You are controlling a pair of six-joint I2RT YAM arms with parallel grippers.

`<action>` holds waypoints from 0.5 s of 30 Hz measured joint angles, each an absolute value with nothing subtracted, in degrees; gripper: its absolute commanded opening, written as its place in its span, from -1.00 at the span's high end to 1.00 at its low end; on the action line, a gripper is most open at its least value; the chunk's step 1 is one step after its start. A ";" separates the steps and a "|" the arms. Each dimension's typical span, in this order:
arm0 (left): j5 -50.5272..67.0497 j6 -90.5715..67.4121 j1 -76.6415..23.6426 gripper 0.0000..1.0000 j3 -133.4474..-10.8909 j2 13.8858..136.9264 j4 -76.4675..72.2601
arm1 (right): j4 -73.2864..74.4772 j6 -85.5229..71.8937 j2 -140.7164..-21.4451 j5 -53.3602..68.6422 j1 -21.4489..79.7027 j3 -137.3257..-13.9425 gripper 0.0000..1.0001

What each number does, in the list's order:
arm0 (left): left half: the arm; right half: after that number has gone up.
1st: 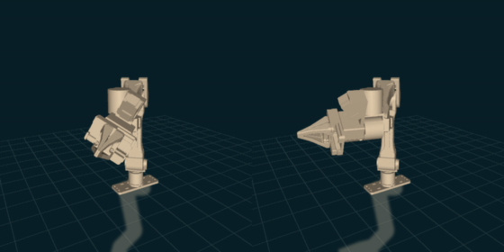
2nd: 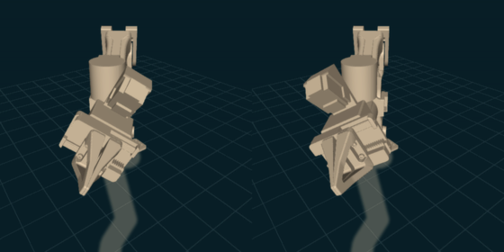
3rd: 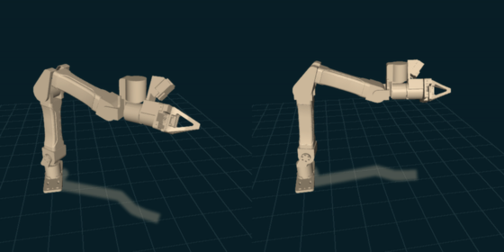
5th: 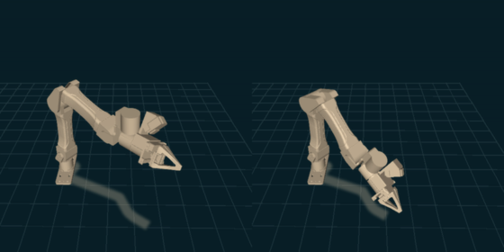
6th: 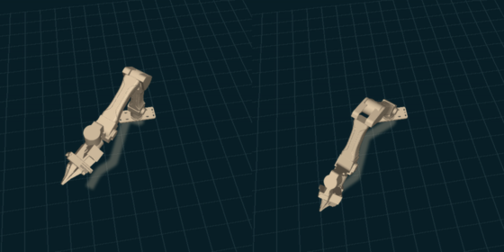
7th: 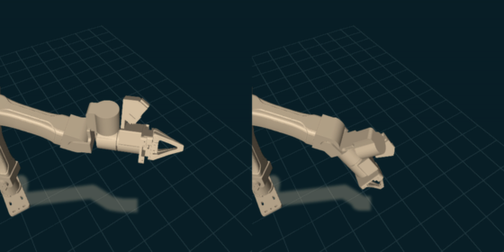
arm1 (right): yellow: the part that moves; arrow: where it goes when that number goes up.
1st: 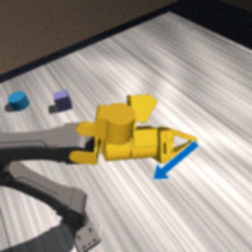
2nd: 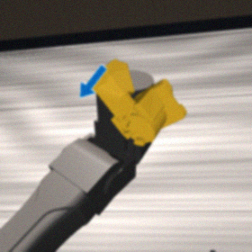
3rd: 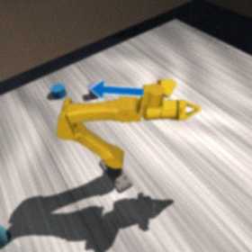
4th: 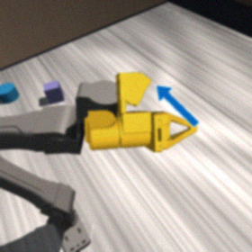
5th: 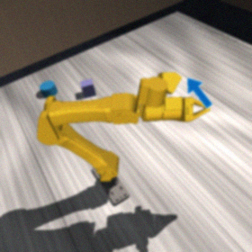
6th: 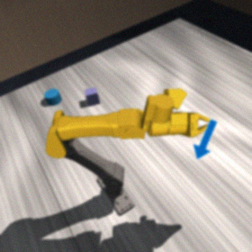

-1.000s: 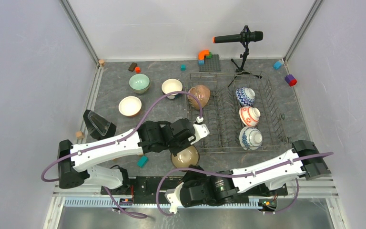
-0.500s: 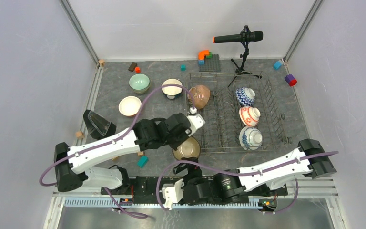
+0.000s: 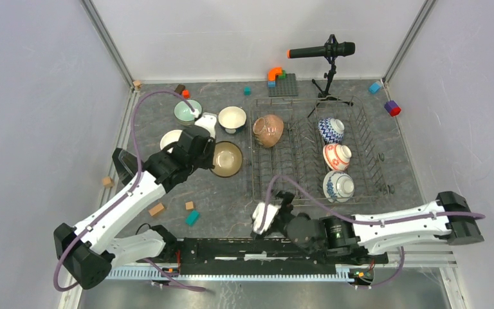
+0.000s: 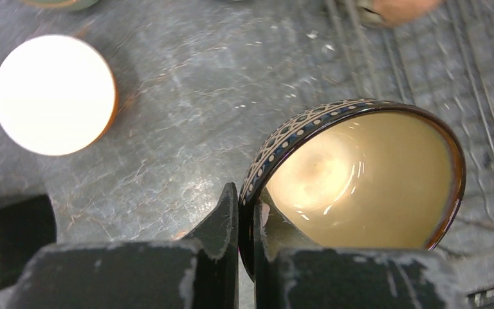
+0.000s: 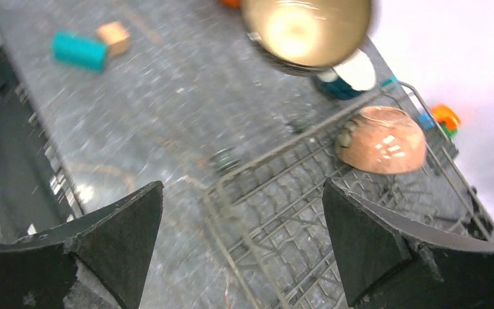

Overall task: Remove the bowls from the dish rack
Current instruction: Place the bowl at the center of the board.

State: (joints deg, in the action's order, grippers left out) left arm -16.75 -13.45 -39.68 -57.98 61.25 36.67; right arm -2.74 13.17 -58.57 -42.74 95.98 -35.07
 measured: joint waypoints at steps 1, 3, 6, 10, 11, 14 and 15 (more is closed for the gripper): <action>-17.15 -14.70 -38.15 0.96 -57.19 61.21 35.99 | -4.73 12.01 -57.30 -42.50 93.58 -34.37 -0.96; -17.87 -17.41 -35.42 0.96 -55.88 61.25 35.03 | -7.73 9.89 -55.07 -42.15 89.41 -33.23 -0.96; -17.96 -22.13 -31.40 0.95 -54.76 61.76 34.04 | -10.92 5.37 -52.47 -41.21 81.93 -31.92 -0.96; -17.58 -30.79 -25.87 0.95 -54.74 65.69 31.90 | -11.70 -1.87 -51.94 -41.63 73.45 -31.90 -0.96; -17.52 -32.38 -25.02 0.96 -54.74 66.92 31.53 | -11.27 -3.55 -51.99 -42.06 71.81 -31.90 -0.96; -17.61 -37.01 -23.24 0.96 -54.81 71.90 31.11 | -10.70 -7.81 -51.88 -42.61 67.68 -31.79 -0.96; -17.58 -38.33 -23.03 0.96 -54.81 73.71 31.14 | -11.00 -8.88 -51.62 -42.52 66.70 -31.44 -0.96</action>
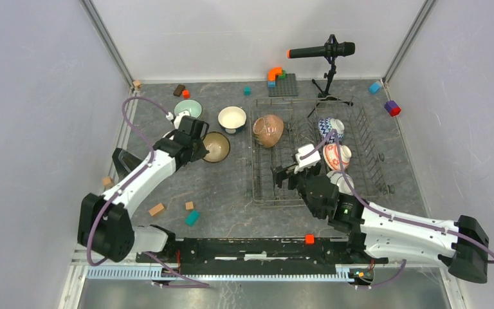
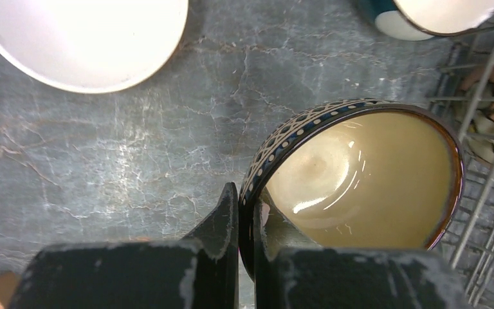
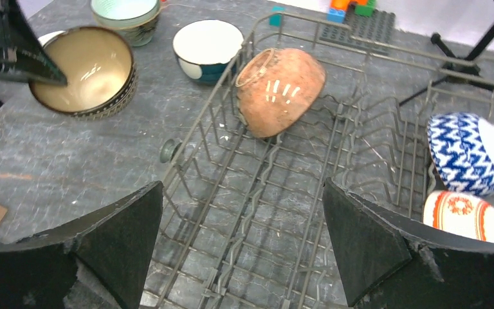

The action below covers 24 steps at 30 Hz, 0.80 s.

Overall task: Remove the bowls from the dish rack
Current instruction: Place the bowl at the center of the board.

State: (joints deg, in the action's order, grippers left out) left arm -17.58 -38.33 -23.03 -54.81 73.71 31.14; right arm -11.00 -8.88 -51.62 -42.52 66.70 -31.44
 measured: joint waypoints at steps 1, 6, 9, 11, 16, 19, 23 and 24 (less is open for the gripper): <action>-17.54 -39.20 -22.81 0.96 -54.81 74.85 31.14 | -11.33 -10.11 -51.03 -42.41 65.63 -30.68 -0.96; -16.16 -43.29 -20.43 0.95 -52.97 76.84 29.12 | -11.49 -14.39 -49.28 -40.27 61.14 -27.99 -0.96; -15.99 -44.77 -19.18 0.96 -51.48 76.97 28.10 | -11.57 -16.64 -49.28 -37.21 57.82 -27.99 -0.96; -16.01 -45.43 -18.98 0.96 -51.09 77.25 28.08 | -11.57 -18.04 -49.36 -35.03 55.92 -27.99 -0.96; -15.59 -45.67 -18.41 0.96 -50.81 78.94 26.33 | -13.28 -20.86 -49.47 -30.76 53.08 -26.94 -0.96; -14.79 -46.09 -17.37 0.96 -50.78 80.47 24.97 | -14.24 -21.85 -49.50 -29.04 53.01 -25.39 -0.96; -14.22 -46.89 -16.05 0.96 -50.78 82.41 24.01 | -14.85 -22.44 -49.67 -27.94 53.01 -23.97 -0.96; -13.91 -46.94 -15.70 0.96 -50.78 82.98 23.66 | -15.14 -22.52 -49.67 -27.81 53.01 -23.64 -0.96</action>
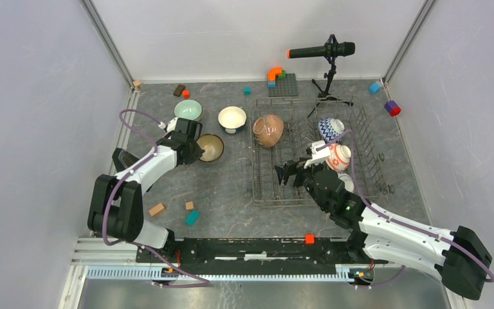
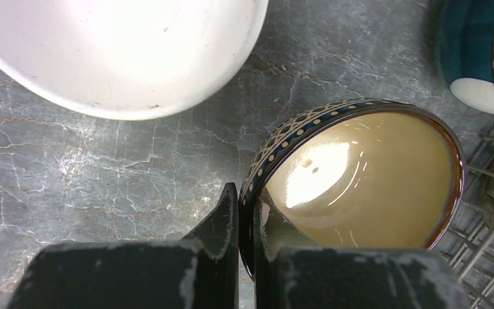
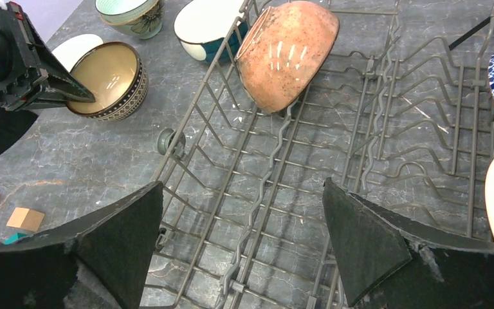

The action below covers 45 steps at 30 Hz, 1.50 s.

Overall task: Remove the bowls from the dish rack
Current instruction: Place the bowl at the center of the board.

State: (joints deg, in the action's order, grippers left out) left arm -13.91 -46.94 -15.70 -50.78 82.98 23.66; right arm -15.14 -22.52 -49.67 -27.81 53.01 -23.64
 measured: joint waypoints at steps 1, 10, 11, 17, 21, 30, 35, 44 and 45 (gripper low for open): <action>-13.61 -46.96 -15.44 0.95 -50.78 83.44 23.49 | -15.53 -22.59 -49.67 -27.62 53.01 -23.33 -0.96; -12.38 -47.03 -14.50 0.96 -50.78 86.32 22.41 | -17.02 -22.72 -49.65 -25.50 53.01 -21.93 -0.96; -12.05 -47.03 -14.48 0.95 -50.78 86.70 22.22 | -17.06 -22.72 -49.65 -25.41 53.01 -21.91 -0.96; -10.81 -47.03 -14.48 0.95 -50.78 88.23 22.04 | -17.17 -22.72 -49.56 -24.40 53.01 -21.50 -0.96; -9.89 -47.03 -14.48 0.86 -50.78 89.06 21.71 | -17.15 -22.70 -48.99 -24.23 53.01 -21.06 -0.96; -8.91 -47.03 -14.48 0.58 -50.78 89.32 20.86 | -17.10 -22.65 -48.25 -24.16 53.01 -20.73 -0.96; -8.67 -47.05 -14.48 0.48 -50.78 89.32 20.36 | -17.10 -22.50 -47.94 -23.99 53.01 -20.73 -0.96; -7.88 -47.11 -14.48 -0.09 -50.78 89.27 19.20 | -17.08 -22.22 -47.94 -23.94 53.01 -20.73 -0.96; -7.73 -47.07 -14.48 -0.18 -50.78 89.17 19.16 | -17.08 -22.17 -47.94 -23.94 53.01 -20.75 -0.96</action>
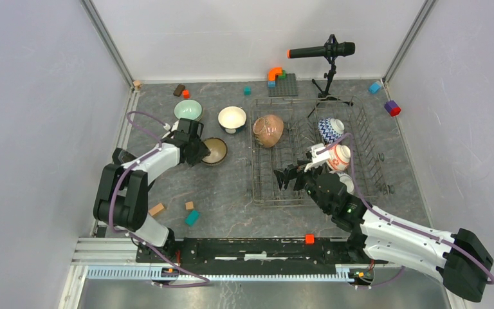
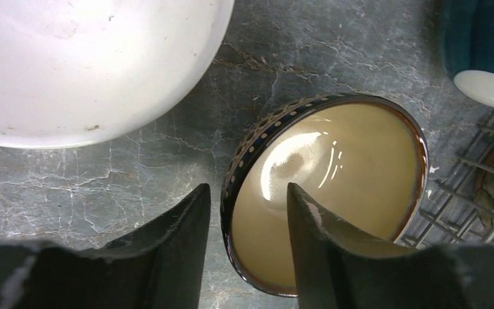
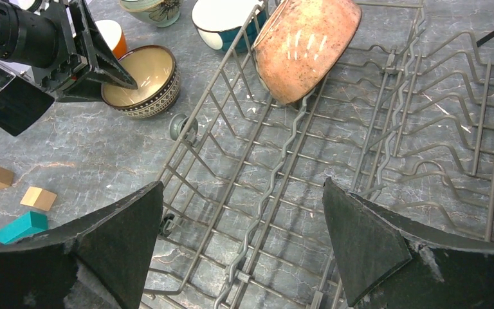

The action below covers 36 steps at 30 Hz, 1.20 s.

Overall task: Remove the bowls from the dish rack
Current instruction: Place the bowl at the center of the board, then pick up the bowl from the dish rack.

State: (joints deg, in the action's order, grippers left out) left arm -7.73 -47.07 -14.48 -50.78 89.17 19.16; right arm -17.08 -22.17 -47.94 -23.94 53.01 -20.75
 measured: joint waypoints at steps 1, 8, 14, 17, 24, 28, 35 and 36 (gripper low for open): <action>-7.53 -47.07 -14.50 -0.24 -50.78 88.95 19.16 | -17.08 -22.06 -47.94 -23.90 53.01 -20.73 -0.96; -7.29 -47.03 -16.01 -0.73 -50.11 83.05 19.46 | -16.47 -20.73 -47.94 -22.59 53.01 -20.82 -0.96; -7.11 -46.17 -19.81 -0.99 -49.25 72.51 20.64 | -13.52 -18.90 -47.99 -23.90 52.99 -23.90 -0.96; -7.18 -44.36 -20.12 -0.99 -49.28 66.48 21.19 | -14.70 -17.67 -46.54 -25.50 52.86 -24.03 -0.96; -6.81 -38.83 -20.75 -0.99 -51.59 57.78 20.95 | -14.06 -18.81 -51.72 -20.21 47.83 -32.14 -0.96; -6.22 -36.80 -21.80 -0.99 -52.01 57.98 19.94 | -17.04 -23.90 -55.70 -12.23 39.18 -35.35 -0.96; -2.68 -35.99 -22.28 -0.98 -48.47 58.52 16.56 | -27.70 -35.16 -65.28 -0.82 25.23 -35.05 -0.90; -2.22 -36.01 -22.28 -0.97 -48.10 58.50 16.34 | -29.19 -36.16 -66.72 0.05 23.97 -34.89 -0.89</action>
